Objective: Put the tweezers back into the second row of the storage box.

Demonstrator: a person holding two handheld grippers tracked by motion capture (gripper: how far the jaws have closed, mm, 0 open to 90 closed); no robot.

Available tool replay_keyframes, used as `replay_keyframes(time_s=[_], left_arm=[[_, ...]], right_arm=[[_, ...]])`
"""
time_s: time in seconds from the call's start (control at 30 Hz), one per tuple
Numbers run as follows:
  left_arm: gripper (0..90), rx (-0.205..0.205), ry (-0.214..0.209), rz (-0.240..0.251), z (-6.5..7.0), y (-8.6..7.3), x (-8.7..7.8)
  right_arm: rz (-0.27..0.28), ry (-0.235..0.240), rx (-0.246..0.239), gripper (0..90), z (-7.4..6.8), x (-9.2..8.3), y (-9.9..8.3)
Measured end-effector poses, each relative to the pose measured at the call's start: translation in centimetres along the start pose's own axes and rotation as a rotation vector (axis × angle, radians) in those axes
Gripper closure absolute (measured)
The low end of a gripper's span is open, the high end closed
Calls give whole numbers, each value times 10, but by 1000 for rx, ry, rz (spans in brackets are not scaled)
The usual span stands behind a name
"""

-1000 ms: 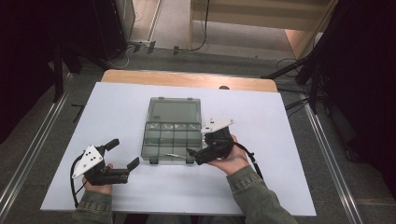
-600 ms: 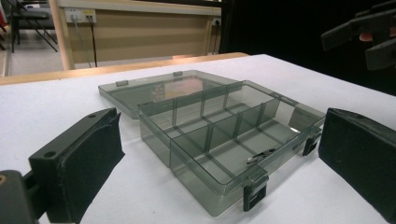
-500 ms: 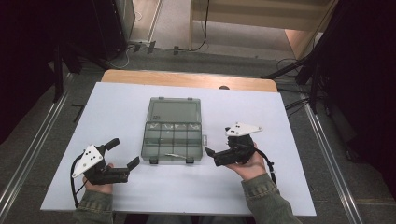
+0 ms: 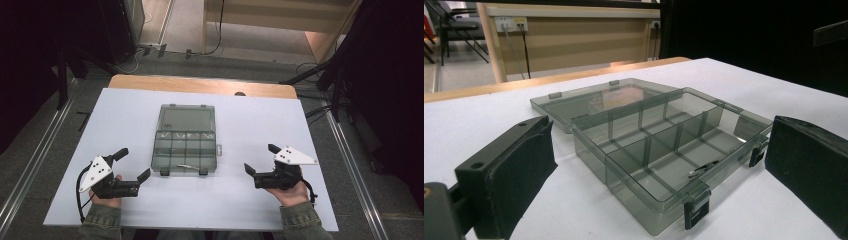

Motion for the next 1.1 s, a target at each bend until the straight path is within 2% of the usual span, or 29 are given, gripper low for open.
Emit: replay_keyframes(time_s=[0.07, 0.1, 0.17, 0.27, 0.37, 0.43, 0.47, 0.5, 0.57, 0.67, 0.77, 0.83, 1.0, 1.1], left_arm=[[0, 0, 0, -1, 0, 0, 0], [0, -2, -1, 0, 0, 0, 0], [0, -1, -1, 0, 0, 0, 0], [0, -2, -2, 0, 0, 0, 0], [0, -5, -3, 0, 0, 0, 0], [0, -5, -2, 0, 0, 0, 0], [0, -8, -3, 0, 0, -1, 1], [0, -8, -3, 0, 0, -1, 1], [0, -11, -5, 0, 0, -1, 0], [0, -13, -4, 0, 0, -1, 0], [0, -17, -5, -1, -1, -1, 1], [0, -27, -10, 0, -1, -1, 2], [0, -30, -15, 5, 0, -1, 1], [0, -31, -13, 7, 0, 0, 1]], right_arm=[[36, -15, 5, 0, 5, -4, -3], [35, -24, 10, 0, 8, -5, -5], [62, -21, 25, 0, 14, -9, -9], [67, -21, 33, 0, 17, -11, -13], [126, -16, 34, 0, 21, -17, -20], [142, -15, 29, 0, 22, -19, -21], [181, -7, 35, 0, 24, -23, -23], [198, -3, 36, 0, 25, -24, -24], [209, -3, 41, 0, 27, -26, -25], [270, 7, 39, 0, 33, -36, -31], [285, 3, 46, 4, 41, -39, -41], [264, -18, 51, 24, 47, -39, -47], [293, -45, 35, 31, 48, -42, -43], [291, -52, 23, 29, 47, -42, -44]])
Point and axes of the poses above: each handheld gripper's, and its own axes: x roughly forward along the jaws, y roughly out of its top, z roughly to its right, the point moved 6 cm from there along x, roughly forward along the jaws, and after that the axes turned 12 degrees about x, right-handed, at the moved point
